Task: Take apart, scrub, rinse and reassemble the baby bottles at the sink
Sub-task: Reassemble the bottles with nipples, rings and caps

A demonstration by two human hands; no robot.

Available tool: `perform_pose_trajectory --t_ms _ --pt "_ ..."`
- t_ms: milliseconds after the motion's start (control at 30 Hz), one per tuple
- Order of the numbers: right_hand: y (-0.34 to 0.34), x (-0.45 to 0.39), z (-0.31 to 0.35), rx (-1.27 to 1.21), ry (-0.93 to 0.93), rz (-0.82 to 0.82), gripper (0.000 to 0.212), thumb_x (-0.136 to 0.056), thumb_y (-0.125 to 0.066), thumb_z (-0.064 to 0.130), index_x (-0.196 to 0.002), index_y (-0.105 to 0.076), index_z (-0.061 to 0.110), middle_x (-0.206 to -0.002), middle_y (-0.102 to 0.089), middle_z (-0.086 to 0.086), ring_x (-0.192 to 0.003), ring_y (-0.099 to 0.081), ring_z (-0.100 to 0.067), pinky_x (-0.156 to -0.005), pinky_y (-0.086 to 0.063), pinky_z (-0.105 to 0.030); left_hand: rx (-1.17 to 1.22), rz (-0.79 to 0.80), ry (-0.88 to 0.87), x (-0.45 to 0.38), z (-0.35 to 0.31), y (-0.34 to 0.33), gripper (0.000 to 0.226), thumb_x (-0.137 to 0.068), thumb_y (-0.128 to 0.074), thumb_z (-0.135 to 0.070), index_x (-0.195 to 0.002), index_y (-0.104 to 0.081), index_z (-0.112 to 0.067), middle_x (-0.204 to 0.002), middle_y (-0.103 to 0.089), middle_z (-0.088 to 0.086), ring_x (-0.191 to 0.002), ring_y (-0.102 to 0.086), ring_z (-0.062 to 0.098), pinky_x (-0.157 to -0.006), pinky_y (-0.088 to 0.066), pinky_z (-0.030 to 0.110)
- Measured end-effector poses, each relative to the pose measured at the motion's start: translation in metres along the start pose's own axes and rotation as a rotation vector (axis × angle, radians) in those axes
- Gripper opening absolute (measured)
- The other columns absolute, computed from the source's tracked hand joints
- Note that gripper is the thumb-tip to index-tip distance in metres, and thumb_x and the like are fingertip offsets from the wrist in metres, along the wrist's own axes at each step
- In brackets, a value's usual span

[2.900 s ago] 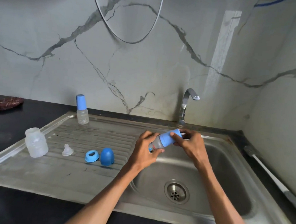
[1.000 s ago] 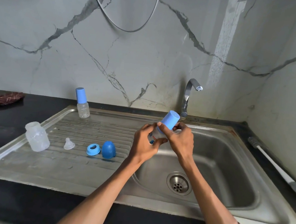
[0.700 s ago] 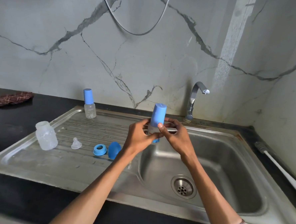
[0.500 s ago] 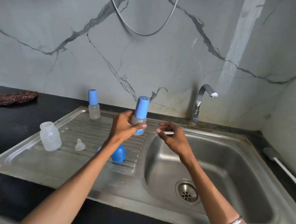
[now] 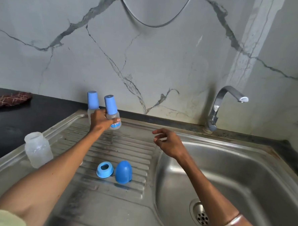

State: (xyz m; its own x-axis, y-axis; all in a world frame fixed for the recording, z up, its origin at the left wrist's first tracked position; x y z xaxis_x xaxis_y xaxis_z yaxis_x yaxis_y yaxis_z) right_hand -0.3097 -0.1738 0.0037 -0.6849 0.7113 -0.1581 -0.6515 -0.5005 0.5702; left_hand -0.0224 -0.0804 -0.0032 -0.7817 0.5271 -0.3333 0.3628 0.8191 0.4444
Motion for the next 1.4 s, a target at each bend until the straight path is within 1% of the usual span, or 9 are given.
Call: perform_pose_trajectory --t_ms 200,533,700,800,933,1033,1100,1167,1400 --pt "-0.008 -0.009 -0.005 0.050 0.019 0.032 0.027 -0.095 -0.065 0.014 -0.122 -0.064 0.018 -0.108 -0.064 0.003 -0.089 -0.062 -0.005 -0.058 -0.045 -0.006 0.004 0.059 -0.001 -0.005 0.002 -0.007 0.042 -0.069 -0.090 -0.013 -0.106 -0.073 -0.005 -0.096 -0.071 0.007 -0.088 -0.066 0.018 -0.078 -0.050 0.027" --pt "-0.009 -0.003 -0.003 0.062 0.005 0.063 0.026 -0.096 -0.064 0.014 -0.122 -0.065 0.019 -0.112 -0.066 0.001 -0.092 -0.062 -0.007 -0.061 -0.045 -0.008 -0.006 0.080 0.027 0.002 -0.001 -0.010 0.045 -0.066 -0.092 -0.014 -0.105 -0.071 -0.007 -0.102 -0.073 0.011 -0.092 -0.068 0.021 -0.080 -0.051 0.029" --pt "-0.006 0.004 0.012 0.074 0.018 0.074 0.026 -0.096 -0.063 0.016 -0.122 -0.064 0.022 -0.105 -0.066 0.005 -0.089 -0.064 -0.006 -0.062 -0.047 -0.009 -0.019 0.071 0.059 0.010 -0.001 -0.003 0.077 -0.060 -0.096 -0.023 -0.125 -0.061 -0.002 -0.111 -0.071 0.008 -0.097 -0.067 0.021 -0.087 -0.054 0.034" --pt "-0.004 0.012 0.026 0.067 0.016 0.081 0.026 -0.096 -0.063 0.016 -0.121 -0.065 0.023 -0.106 -0.068 0.002 -0.092 -0.068 -0.013 -0.075 -0.056 -0.022 -0.005 0.059 0.087 0.025 -0.007 0.006 0.091 -0.062 -0.095 -0.025 -0.137 -0.050 0.001 -0.117 -0.069 0.014 -0.106 -0.067 0.026 -0.096 -0.053 0.042" --pt "-0.013 0.029 0.057 0.058 0.019 0.101 0.025 -0.096 -0.063 0.014 -0.119 -0.065 0.021 -0.106 -0.069 -0.001 -0.092 -0.068 -0.015 -0.076 -0.057 -0.028 -0.059 -0.003 0.085 0.055 -0.028 0.035 0.066 -0.071 -0.090 -0.025 -0.125 -0.060 0.000 -0.112 -0.068 0.014 -0.108 -0.064 0.029 -0.096 -0.049 0.034" --pt "-0.026 0.046 0.087 0.071 0.041 0.122 0.023 -0.096 -0.062 0.013 -0.117 -0.065 0.021 -0.104 -0.068 -0.001 -0.086 -0.064 -0.012 -0.068 -0.051 -0.020 -0.134 -0.011 0.030 0.079 -0.038 0.062 0.023 -0.081 -0.081 -0.019 -0.083 -0.058 -0.017 -0.095 -0.064 0.010 -0.092 -0.060 0.026 -0.085 -0.051 0.036" --pt "-0.039 0.056 0.105 0.102 0.064 0.142 0.022 -0.096 -0.061 0.010 -0.116 -0.065 0.017 -0.106 -0.069 -0.005 -0.085 -0.062 -0.013 -0.070 -0.051 -0.017 -0.151 -0.003 0.015 0.092 -0.035 0.078 0.009 -0.087 -0.074 -0.013 -0.090 -0.066 -0.012 -0.099 -0.067 0.008 -0.094 -0.062 0.023 -0.086 -0.050 0.032" --pt "-0.055 0.066 0.119 0.135 0.079 0.177 0.024 -0.095 -0.060 0.007 -0.118 -0.065 0.012 -0.106 -0.070 -0.008 -0.086 -0.060 -0.013 -0.067 -0.046 -0.008 -0.174 0.034 0.035 0.105 -0.029 0.090 0.018 -0.089 -0.068 -0.010 -0.107 -0.070 -0.008 -0.108 -0.071 0.005 -0.103 -0.065 0.022 -0.094 -0.051 0.032" --pt "-0.116 0.081 0.125 0.633 0.153 0.142 0.046 -0.084 -0.069 0.037 -0.127 -0.062 0.024 -0.123 -0.067 -0.002 -0.123 -0.053 -0.026 -0.107 -0.033 -0.033 -0.304 0.223 0.075 0.145 0.004 0.118 0.046 -0.090 -0.071 -0.024 -0.132 -0.059 -0.010 -0.125 -0.065 0.010 -0.118 -0.059 0.025 -0.102 -0.045 0.033"
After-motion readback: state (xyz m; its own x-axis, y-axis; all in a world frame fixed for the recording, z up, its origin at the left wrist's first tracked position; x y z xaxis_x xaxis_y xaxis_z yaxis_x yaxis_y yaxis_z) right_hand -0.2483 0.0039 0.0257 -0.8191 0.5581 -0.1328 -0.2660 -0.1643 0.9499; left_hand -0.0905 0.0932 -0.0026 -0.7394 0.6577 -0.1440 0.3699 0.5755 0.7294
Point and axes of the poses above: each hand's wrist, its own x-axis away from the middle knuckle, its own y-axis out of the back of the hand, z = x × y, the point moved 1 cm from there along -x, towards the middle knuckle
